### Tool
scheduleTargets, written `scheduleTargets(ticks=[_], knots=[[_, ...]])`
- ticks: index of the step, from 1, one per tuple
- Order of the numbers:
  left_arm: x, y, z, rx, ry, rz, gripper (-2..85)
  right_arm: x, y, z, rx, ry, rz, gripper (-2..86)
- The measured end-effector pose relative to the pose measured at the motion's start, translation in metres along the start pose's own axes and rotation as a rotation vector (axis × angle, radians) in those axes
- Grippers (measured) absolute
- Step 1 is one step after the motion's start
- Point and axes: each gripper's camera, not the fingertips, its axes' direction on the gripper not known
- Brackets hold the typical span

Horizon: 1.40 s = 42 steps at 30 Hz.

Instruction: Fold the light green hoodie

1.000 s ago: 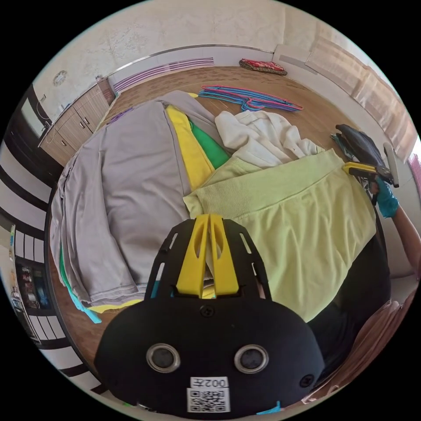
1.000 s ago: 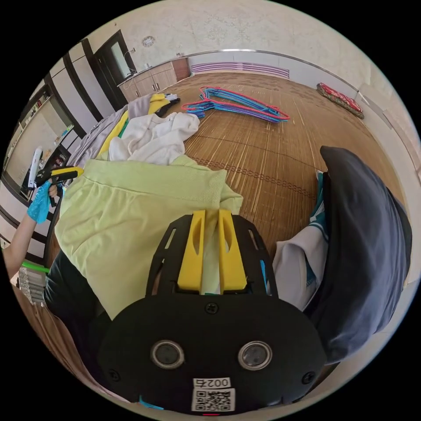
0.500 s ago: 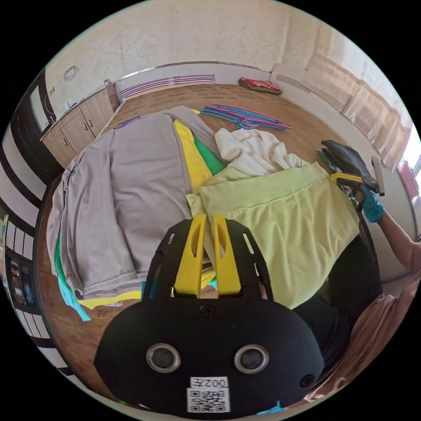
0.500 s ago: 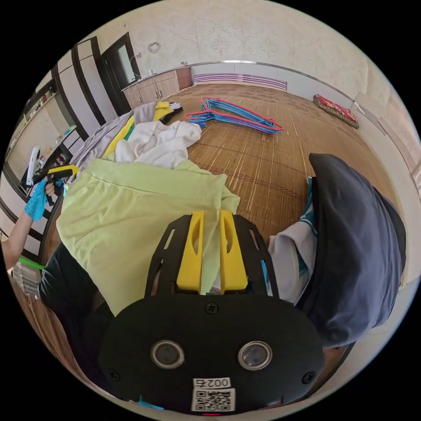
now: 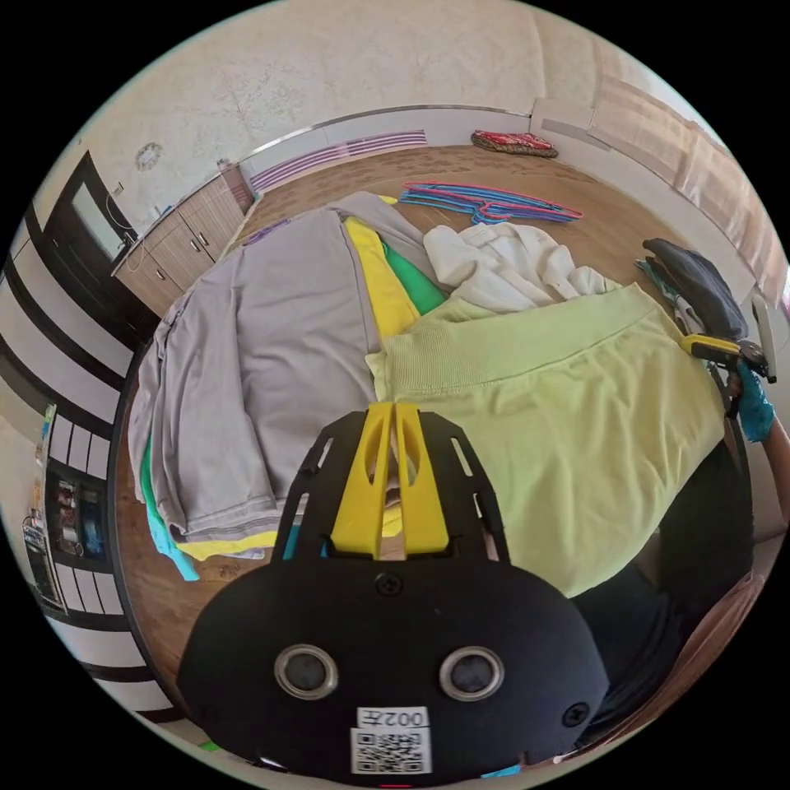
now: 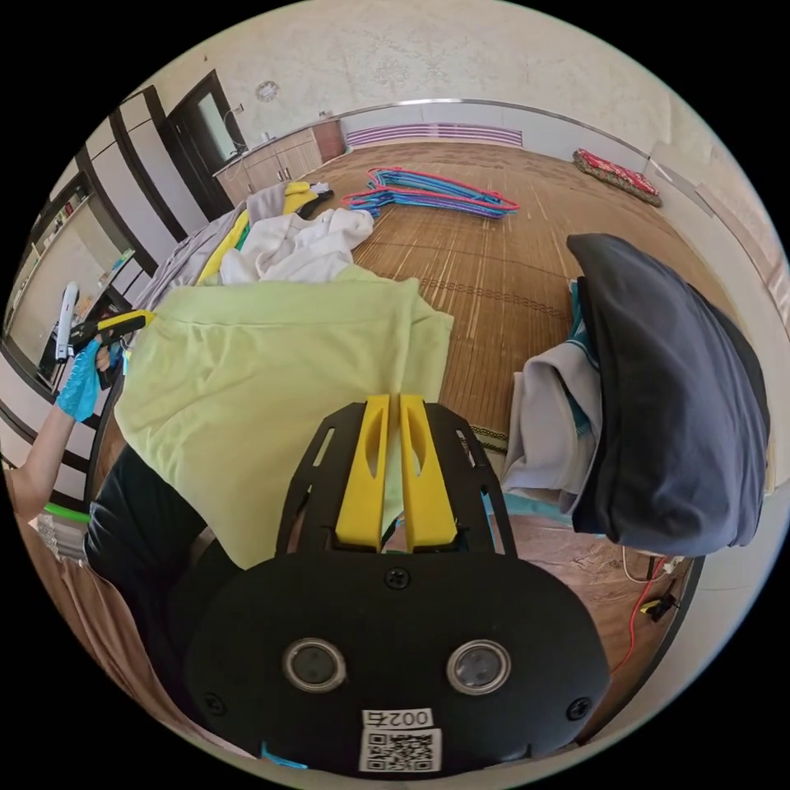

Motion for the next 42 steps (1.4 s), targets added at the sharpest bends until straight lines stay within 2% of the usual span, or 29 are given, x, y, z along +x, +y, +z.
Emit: scheduleTargets(ticks=[4,11,15,21,25,28,30,36,42], knots=[[-0.005,0.007,0.018,-0.062,0.029,-0.002,-0.9,0.000,0.010,0.009,-0.021,0.022,-0.015,0.4],[-0.021,0.029,0.001,-0.017,0.129,0.039,1.7,-0.001,0.034,-0.012,-0.002,-0.004,-0.113,3.9],[-0.034,0.059,-0.012,-0.017,0.258,0.067,7.7,0.006,0.063,-0.027,-0.004,-0.103,-0.153,7.1],[-0.042,0.114,-0.014,-0.076,0.444,0.186,10.1,0.021,0.109,-0.044,-0.051,-0.319,-0.204,11.1],[-0.041,0.135,-0.004,-0.125,0.542,0.228,11.5,0.025,0.130,-0.044,-0.101,-0.369,-0.219,12.4],[-0.033,0.145,0.006,-0.164,0.524,0.257,11.4,0.022,0.141,-0.039,-0.143,-0.370,-0.222,12.4],[-0.027,0.152,0.010,-0.174,0.449,0.294,9.2,0.015,0.148,-0.038,-0.152,-0.325,-0.230,10.2],[-0.032,0.165,-0.009,-0.092,0.425,0.289,-0.5,0.001,0.157,-0.055,-0.100,-0.237,-0.264,2.9],[-0.042,0.177,-0.063,-0.010,0.382,0.354,-1.4,-0.004,0.164,-0.086,-0.110,-0.141,-0.356,-0.5]])
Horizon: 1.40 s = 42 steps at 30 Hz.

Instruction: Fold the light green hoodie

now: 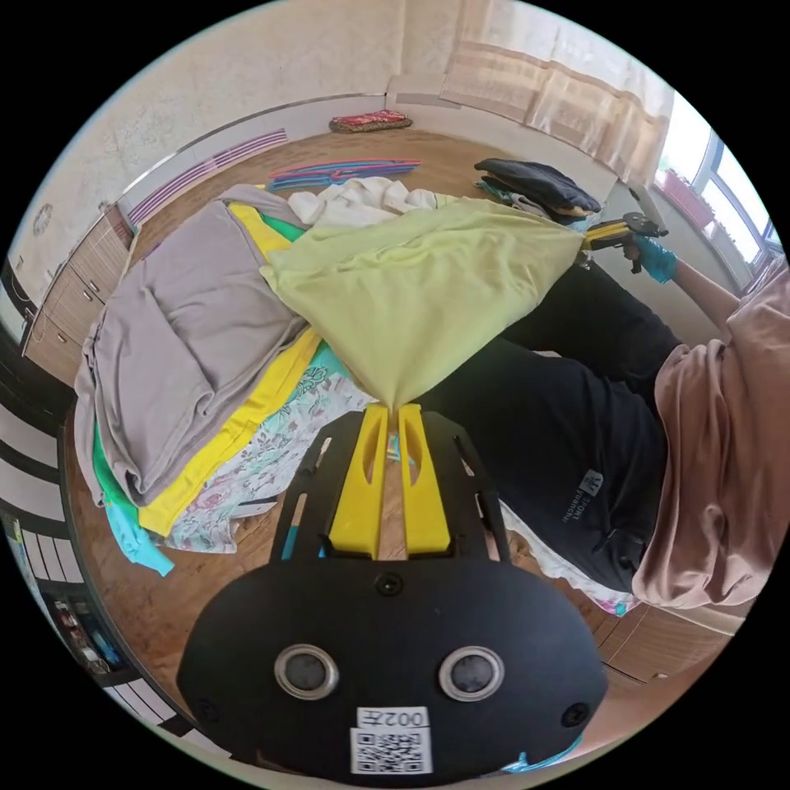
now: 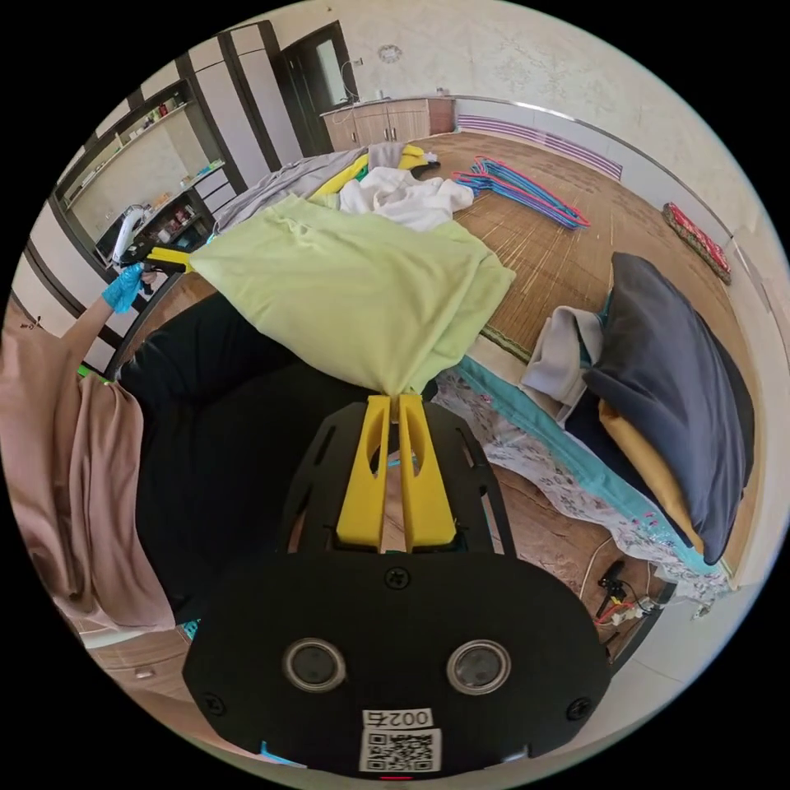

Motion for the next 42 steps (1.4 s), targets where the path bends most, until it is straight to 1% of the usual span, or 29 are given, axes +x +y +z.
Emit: scheduleTargets(ticks=[4,8,13,16,18,22,24,30,33,38,40,42], knots=[[0.020,0.003,-0.016,-0.050,-0.002,0.076,-1.4,-0.006,0.007,-0.016,-0.036,0.028,-0.037,-0.8],[0.045,0.016,-0.018,-0.110,0.046,0.108,-1.5,-0.014,0.026,-0.026,-0.072,-0.017,-0.031,-0.8],[0.056,0.031,-0.010,-0.123,0.056,0.033,-1.6,-0.021,0.039,-0.014,-0.071,-0.050,0.020,-0.4],[0.054,0.032,-0.008,-0.153,0.090,-0.006,-1.6,-0.023,0.038,-0.005,-0.116,-0.079,0.004,1.4],[0.055,0.032,-0.015,-0.176,0.047,-0.012,-1.7,-0.022,0.036,-0.009,-0.137,-0.083,-0.010,3.8],[0.046,0.029,-0.027,-0.119,-0.002,-0.091,-1.6,-0.014,0.029,-0.023,-0.057,-0.042,0.027,5.2],[0.037,0.020,-0.027,-0.048,-0.020,-0.161,-1.4,-0.007,0.019,-0.023,0.036,-0.021,0.087,5.5],[0.020,-0.022,0.005,0.049,-0.051,-0.277,1.1,-0.003,-0.030,0.007,0.192,0.020,0.191,7.1],[0.016,-0.045,0.022,0.070,-0.064,-0.319,2.6,-0.003,-0.059,0.030,0.206,0.039,0.226,8.9],[0.019,-0.071,0.040,0.074,-0.113,-0.365,3.8,0.001,-0.097,0.063,0.148,0.040,0.278,10.7],[0.022,-0.078,0.043,0.074,-0.129,-0.371,3.6,-0.001,-0.108,0.072,0.118,0.058,0.283,10.2],[0.028,-0.084,0.045,0.070,-0.149,-0.357,2.8,-0.004,-0.120,0.077,0.098,0.073,0.284,7.6]])
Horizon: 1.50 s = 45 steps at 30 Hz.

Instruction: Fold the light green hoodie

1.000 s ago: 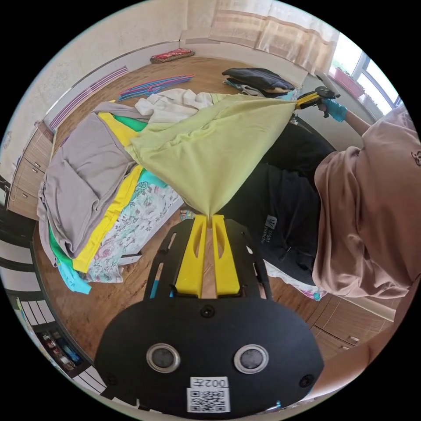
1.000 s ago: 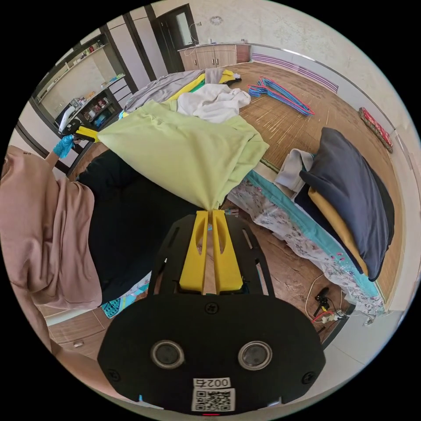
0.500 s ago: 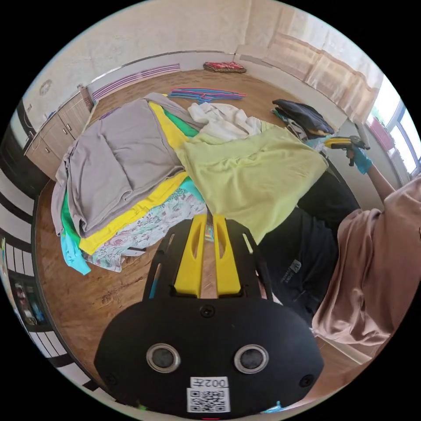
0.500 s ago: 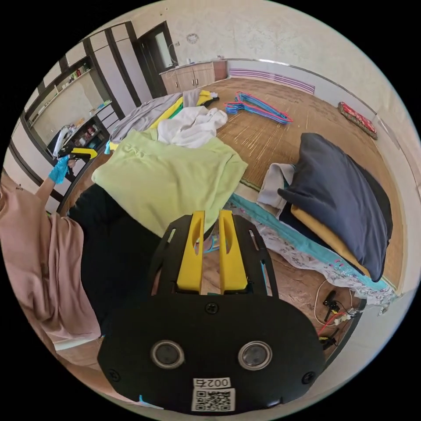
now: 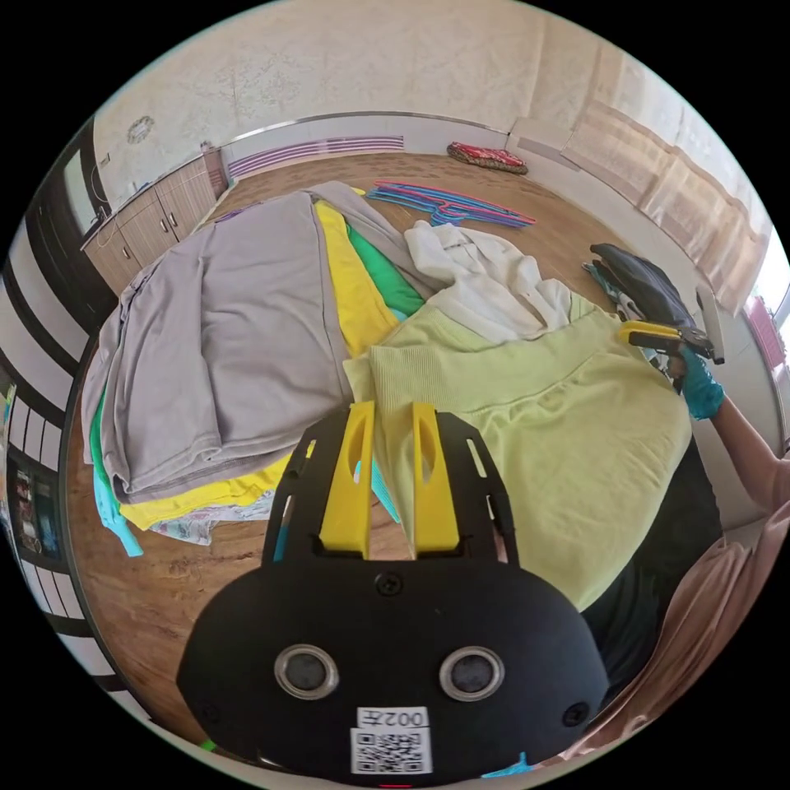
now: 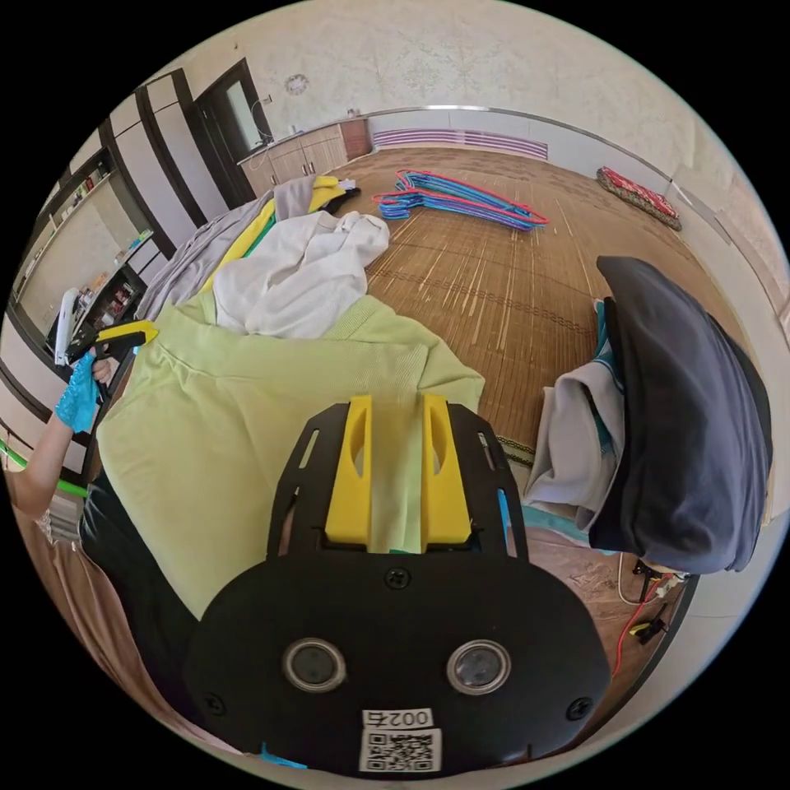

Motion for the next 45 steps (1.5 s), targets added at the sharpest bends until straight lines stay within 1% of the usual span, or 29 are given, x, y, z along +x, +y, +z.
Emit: scheduleTargets(ticks=[3,7,9,11,15,21,29,33,38,42,45], knots=[[0.013,-0.003,-0.003,0.013,-0.052,0.040,0.9,-0.009,-0.007,-0.001,0.022,0.050,-0.013,4.0],[0.029,-0.010,-0.011,0.036,-0.109,0.086,-1.0,-0.023,-0.011,-0.017,0.125,0.138,-0.042,2.5],[0.039,-0.017,-0.016,0.065,-0.147,0.109,-1.4,-0.033,-0.014,-0.027,0.190,0.227,-0.063,1.9],[0.046,-0.024,-0.016,0.078,-0.176,0.128,-1.5,-0.034,-0.020,-0.026,0.193,0.274,-0.062,1.6],[0.048,-0.047,-0.005,0.039,-0.157,0.111,-1.5,-0.024,-0.038,-0.009,0.131,0.234,-0.014,1.5],[0.048,-0.072,0.015,-0.026,-0.166,0.094,-0.2,-0.022,-0.063,0.017,0.057,0.241,-0.011,2.3],[0.041,-0.107,0.015,-0.074,-0.105,0.055,1.4,-0.012,-0.100,0.012,0.033,0.160,0.009,4.9],[0.042,-0.125,0.013,-0.097,-0.111,0.092,1.3,-0.011,-0.114,0.012,0.021,0.166,-0.016,6.1],[0.033,-0.143,0.006,-0.090,-0.091,0.053,2.4,-0.006,-0.136,-0.001,0.033,0.121,-0.008,7.1],[0.024,-0.162,-0.010,-0.046,-0.112,0.051,2.5,-0.010,-0.157,-0.017,0.052,0.123,-0.085,7.7],[0.014,-0.185,-0.013,-0.008,-0.070,0.054,2.5,-0.014,-0.184,-0.026,0.095,0.100,-0.152,7.9]])
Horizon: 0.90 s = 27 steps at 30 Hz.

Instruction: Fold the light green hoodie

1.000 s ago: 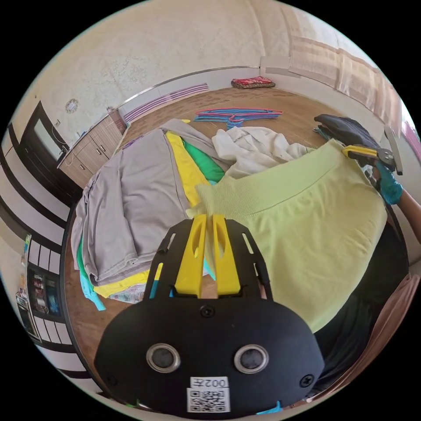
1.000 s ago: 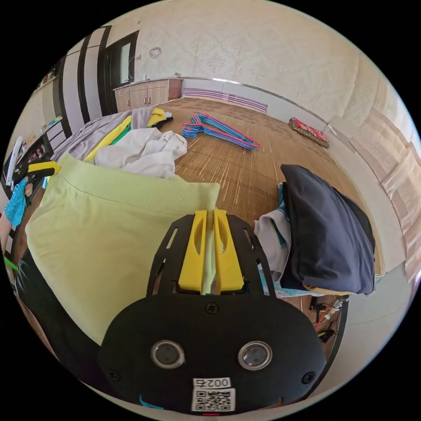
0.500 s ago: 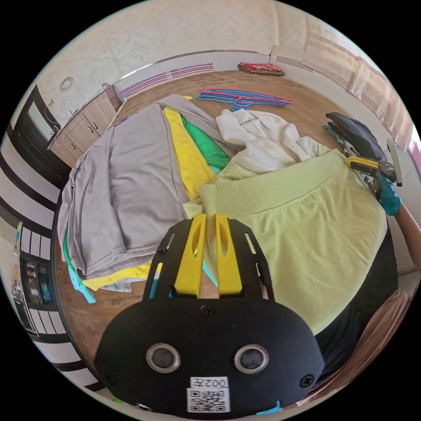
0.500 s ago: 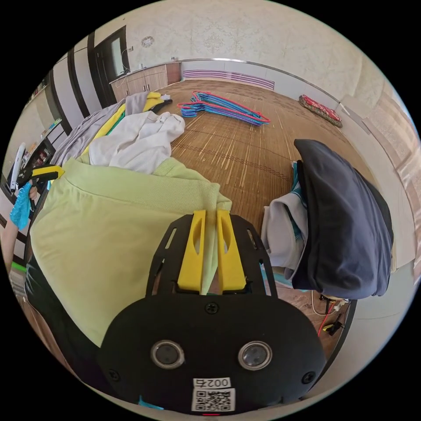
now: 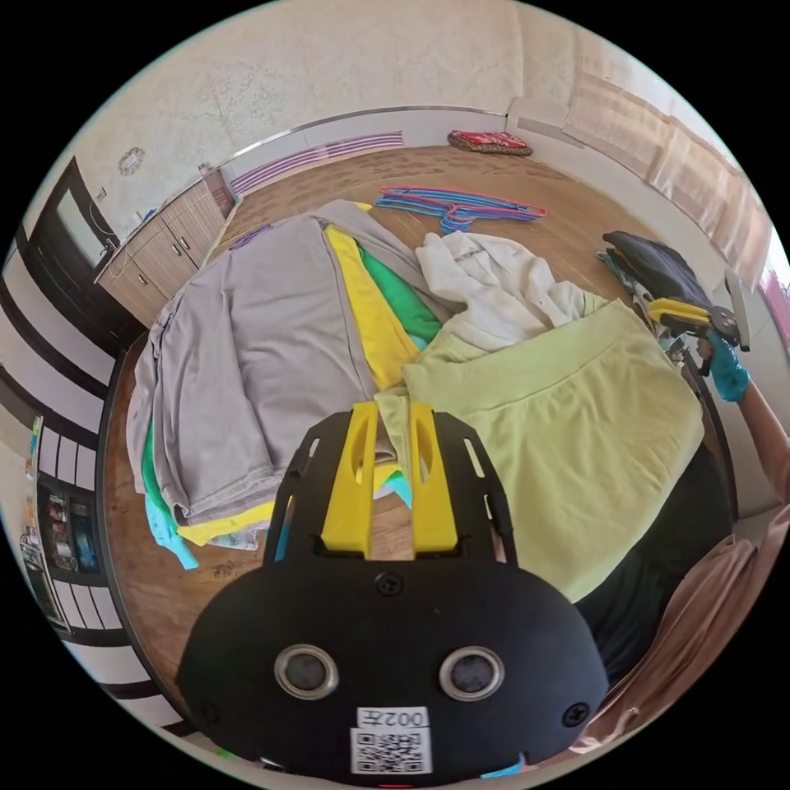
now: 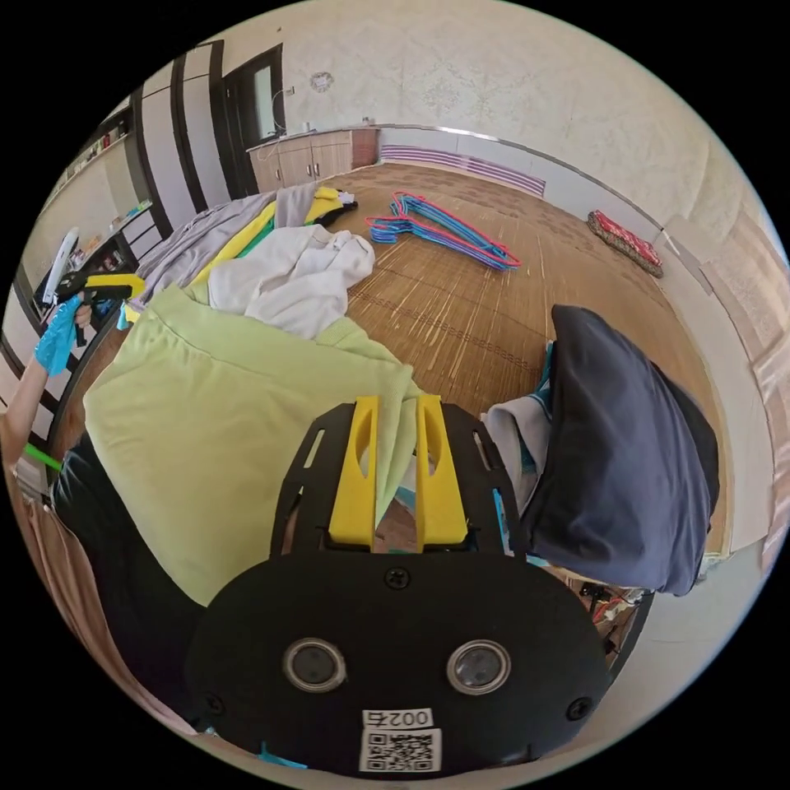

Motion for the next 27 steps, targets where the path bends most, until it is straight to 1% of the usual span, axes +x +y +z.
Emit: scheduleTargets(ticks=[4,6,10,12,18,25,27], knots=[[-0.011,-0.043,0.011,0.038,0.025,0.013,2.6,0.003,-0.051,0.007,0.041,-0.040,-0.033,8.2],[-0.017,-0.078,0.022,0.067,0.055,0.018,2.5,0.005,-0.091,0.017,0.078,-0.084,-0.035,8.3],[-0.020,-0.135,0.045,0.081,0.080,0.042,2.3,0.005,-0.155,0.042,0.091,-0.104,-0.047,8.4],[-0.019,-0.170,0.062,0.078,0.092,0.076,2.4,0.006,-0.197,0.065,0.068,-0.137,-0.052,8.8],[-0.020,-0.238,0.110,0.049,0.116,0.124,2.9,0.007,-0.280,0.129,-0.009,-0.197,-0.053,10.2],[-0.031,-0.289,0.150,0.022,0.222,0.141,5.8,-0.002,-0.336,0.178,-0.089,-0.216,-0.144,10.1],[-0.030,-0.303,0.161,-0.019,0.246,0.171,5.7,-0.005,-0.349,0.187,-0.122,-0.216,-0.169,7.6]])
